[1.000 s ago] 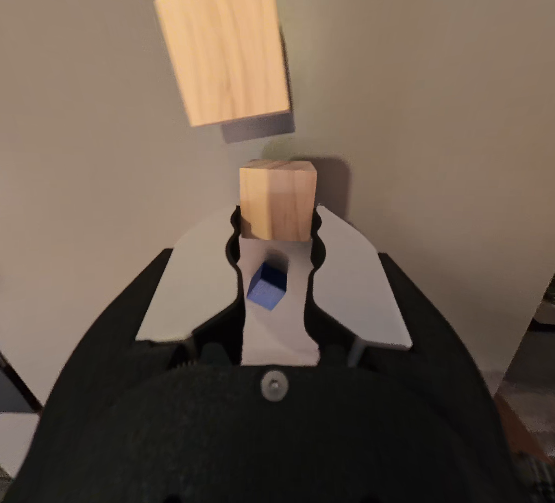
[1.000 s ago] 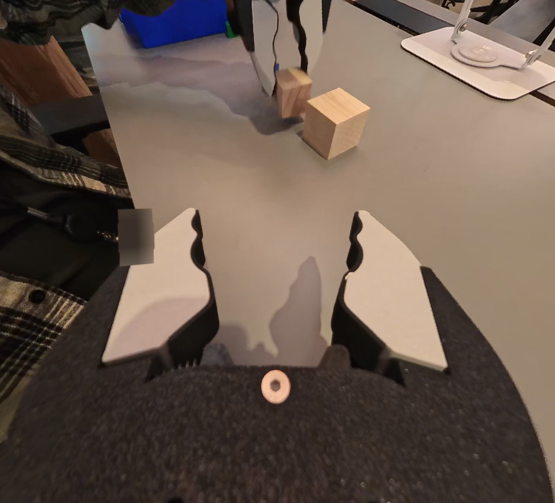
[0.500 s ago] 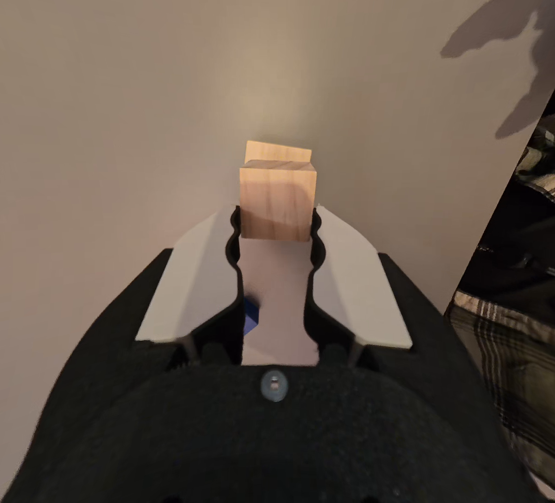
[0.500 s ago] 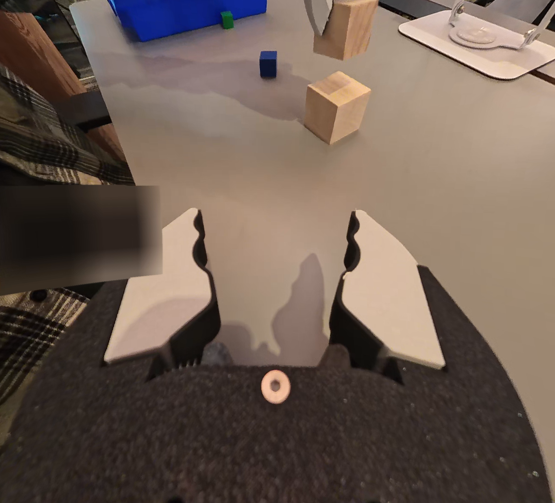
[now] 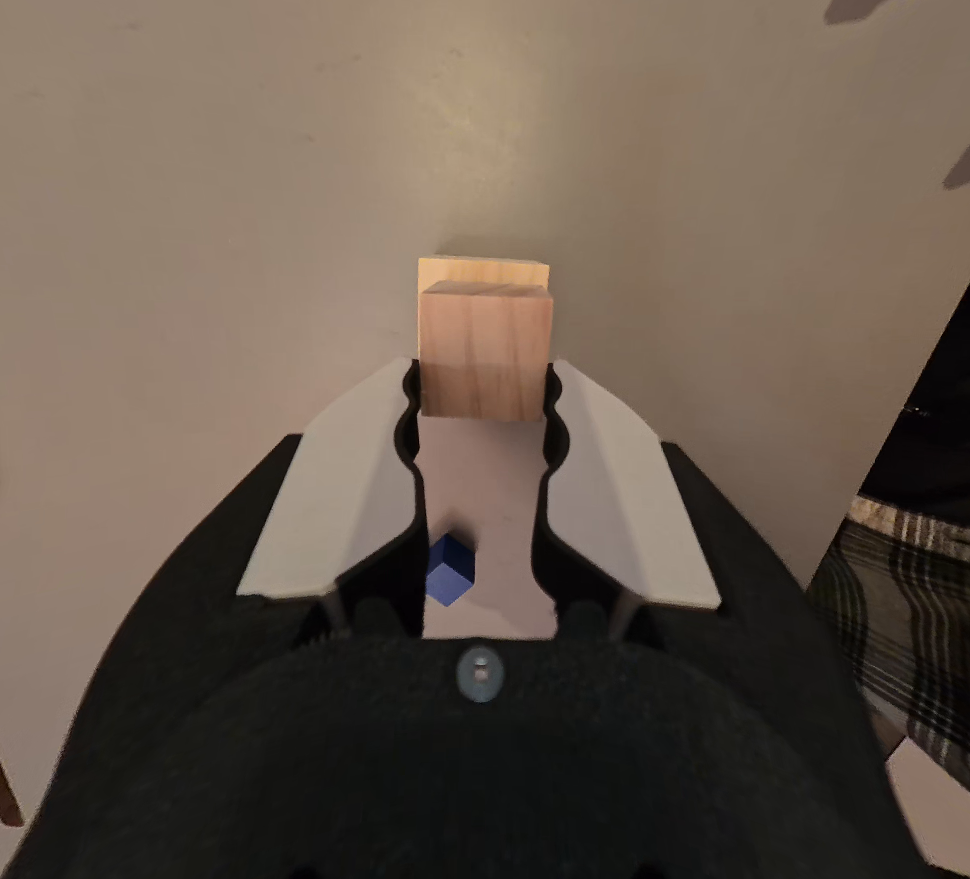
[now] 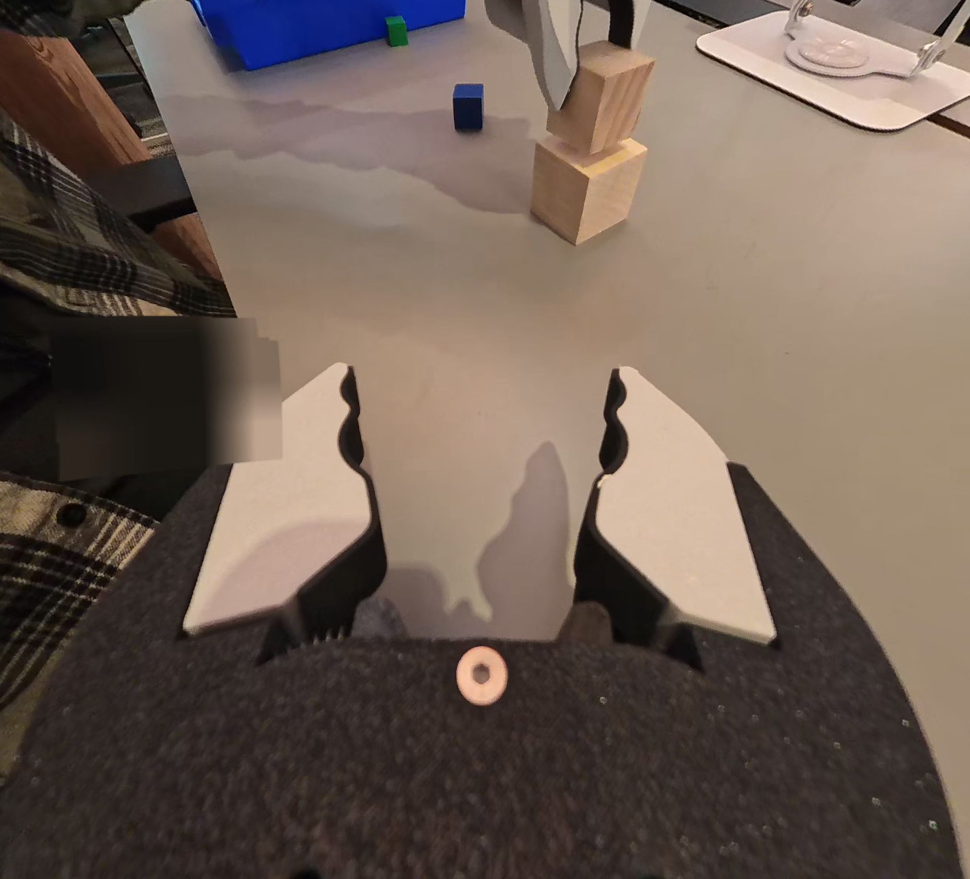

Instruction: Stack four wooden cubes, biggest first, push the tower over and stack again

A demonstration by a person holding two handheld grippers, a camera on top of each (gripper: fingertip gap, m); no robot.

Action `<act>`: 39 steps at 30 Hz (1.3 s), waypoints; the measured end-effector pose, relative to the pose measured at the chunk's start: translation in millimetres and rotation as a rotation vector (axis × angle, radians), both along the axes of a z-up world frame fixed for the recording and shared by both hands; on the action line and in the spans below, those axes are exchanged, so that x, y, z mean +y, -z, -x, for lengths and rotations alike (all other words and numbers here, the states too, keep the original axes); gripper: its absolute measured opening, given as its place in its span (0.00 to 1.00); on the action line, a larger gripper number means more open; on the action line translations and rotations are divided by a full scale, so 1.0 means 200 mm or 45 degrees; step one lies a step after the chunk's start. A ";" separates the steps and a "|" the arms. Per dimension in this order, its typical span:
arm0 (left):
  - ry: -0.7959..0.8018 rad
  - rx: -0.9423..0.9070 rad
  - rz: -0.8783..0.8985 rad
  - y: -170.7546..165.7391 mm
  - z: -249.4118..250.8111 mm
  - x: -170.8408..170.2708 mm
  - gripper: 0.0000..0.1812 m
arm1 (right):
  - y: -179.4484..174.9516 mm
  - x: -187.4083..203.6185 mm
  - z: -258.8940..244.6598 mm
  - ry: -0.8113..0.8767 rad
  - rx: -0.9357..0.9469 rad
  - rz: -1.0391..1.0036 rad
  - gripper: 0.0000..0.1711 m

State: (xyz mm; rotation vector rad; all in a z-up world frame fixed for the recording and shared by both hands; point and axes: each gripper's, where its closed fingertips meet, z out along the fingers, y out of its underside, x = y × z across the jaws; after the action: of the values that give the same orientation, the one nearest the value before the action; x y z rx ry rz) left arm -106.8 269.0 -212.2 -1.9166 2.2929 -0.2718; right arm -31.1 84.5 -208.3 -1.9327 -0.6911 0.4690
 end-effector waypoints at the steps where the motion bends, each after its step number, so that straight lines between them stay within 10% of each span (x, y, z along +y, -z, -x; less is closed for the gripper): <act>1: 0.007 0.003 -0.007 0.01 0.00 0.00 0.24 | 0.00 0.00 0.00 -0.002 0.000 0.001 0.52; 24: 0.004 -0.129 -0.038 -0.07 0.04 0.06 0.37 | -0.01 0.00 -0.01 0.007 0.012 -0.003 0.54; 39: 0.513 0.005 -0.246 0.08 0.69 0.26 0.37 | -0.03 -0.01 0.08 -0.073 0.014 -0.022 0.54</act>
State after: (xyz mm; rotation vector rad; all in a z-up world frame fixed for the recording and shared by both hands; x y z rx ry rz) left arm -245.0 321.4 -228.7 -1.3589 2.5844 -0.0823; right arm -47.5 83.2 -201.7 -1.8971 -0.7424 0.5073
